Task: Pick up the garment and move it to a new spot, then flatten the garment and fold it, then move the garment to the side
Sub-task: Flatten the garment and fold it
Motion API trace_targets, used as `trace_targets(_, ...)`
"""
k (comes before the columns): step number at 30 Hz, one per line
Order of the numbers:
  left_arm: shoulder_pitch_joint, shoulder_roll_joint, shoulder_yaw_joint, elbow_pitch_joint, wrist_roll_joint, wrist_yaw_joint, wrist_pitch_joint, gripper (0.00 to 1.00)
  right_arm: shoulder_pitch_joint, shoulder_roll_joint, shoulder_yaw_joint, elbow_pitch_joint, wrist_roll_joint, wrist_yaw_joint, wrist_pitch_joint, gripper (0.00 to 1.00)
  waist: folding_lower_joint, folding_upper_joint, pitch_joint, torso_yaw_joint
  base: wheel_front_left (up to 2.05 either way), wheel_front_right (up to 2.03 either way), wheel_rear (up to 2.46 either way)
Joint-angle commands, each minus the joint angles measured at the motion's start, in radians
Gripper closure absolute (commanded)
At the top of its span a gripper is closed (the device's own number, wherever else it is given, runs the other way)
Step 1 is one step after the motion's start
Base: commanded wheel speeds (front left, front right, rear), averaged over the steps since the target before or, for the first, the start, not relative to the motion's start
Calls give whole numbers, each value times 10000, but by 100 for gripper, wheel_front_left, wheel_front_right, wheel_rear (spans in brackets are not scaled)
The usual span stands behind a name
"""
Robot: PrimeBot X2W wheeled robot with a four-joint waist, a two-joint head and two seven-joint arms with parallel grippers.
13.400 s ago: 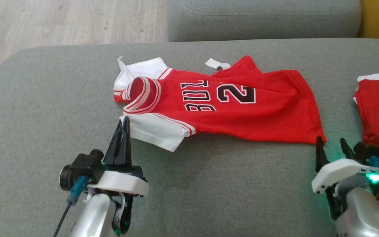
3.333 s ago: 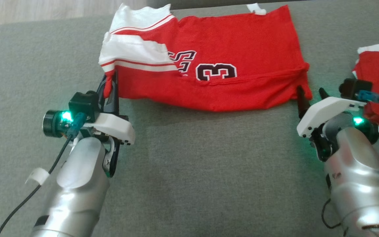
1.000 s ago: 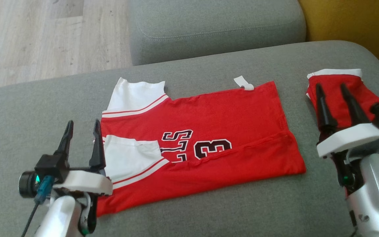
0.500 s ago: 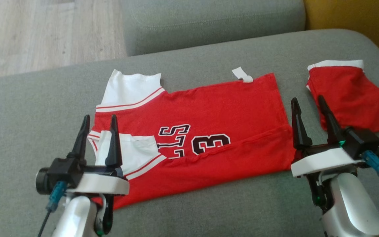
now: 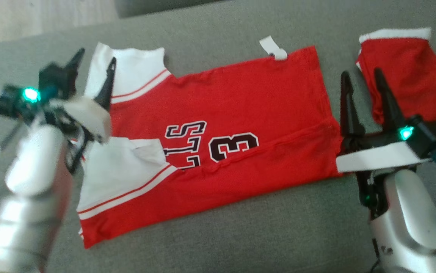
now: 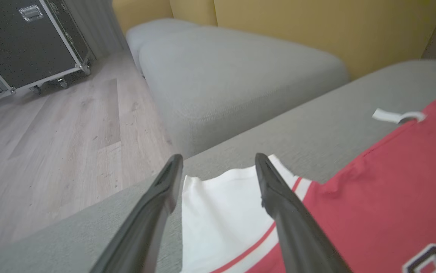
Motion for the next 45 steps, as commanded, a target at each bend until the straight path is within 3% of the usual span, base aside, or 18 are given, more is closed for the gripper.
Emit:
trace_targets(1, -405, 475, 274, -202, 81, -22, 60, 0, -329, 70, 184, -367, 48, 35, -107, 0, -3, 0, 449, -237, 0, 0, 0)
trace_targets(5, -1747, 1074, -529, 712, -291, -127, 1126, 0, -740, 70, 168, -453, 91, 35, -107, 0, -3, 0, 934, -528, 0, 0, 0)
trace_targets(11, -2958, 1935, -2024, 1453, -1815, -135, 2477, 0, -1096, 71, 89, -587, 236, 35, -108, 0, -3, 0, 1435, -814, 0, 0, 0)
trace_targets(17, -3748, 2526, -2616, 2240, -2332, -136, 2687, 0, -1251, 71, 187, -700, 283, 35, -108, 0, -3, 0, 1844, -1030, 0, 0, 0)
trace_targets(28, -4424, 2307, -3148, 3186, -3460, -137, 2879, 0, -1667, 71, -8, -746, 209, 35, -108, 0, -3, 0, 2454, -1378, 0, 0, 0)
trace_targets(33, -4389, 2193, -3554, 3270, -4276, -137, 3548, 0, -1705, 72, -164, -743, 131, 35, -108, 0, -3, 0, 2522, -1414, 0, 0, 0)
trace_targets(34, -4358, 2175, -3657, 3266, -4456, -137, 3779, 20, -1708, 72, -198, -738, 102, 35, -108, 0, -3, 0, 2521, -1408, 0, 0, 0)
trace_targets(35, -4337, 2172, -3768, 3228, -4625, -137, 3988, 85, -1717, 72, -240, -733, 66, 35, -108, 0, -3, 0, 2519, -1396, 0, 0, 0)
trace_targets(36, -4328, 2191, -3872, 3170, -4786, -137, 4147, 100, -1732, 72, -284, -726, 35, 35, -108, 0, -3, 0, 2516, -1376, 0, 0, 0)
trace_targets(39, -4357, 2280, -4090, 3005, -5118, -137, 4153, 100, -1796, 72, -422, -705, -122, 35, -108, 0, -3, 0, 2454, -1261, 0, 0, 0)
trace_targets(45, -4509, 2297, -4231, 2928, -5114, -138, 2864, 100, -2004, 43, -550, -579, -523, 35, -108, 0, -3, 0, 2135, -979, 0, 0, 0)
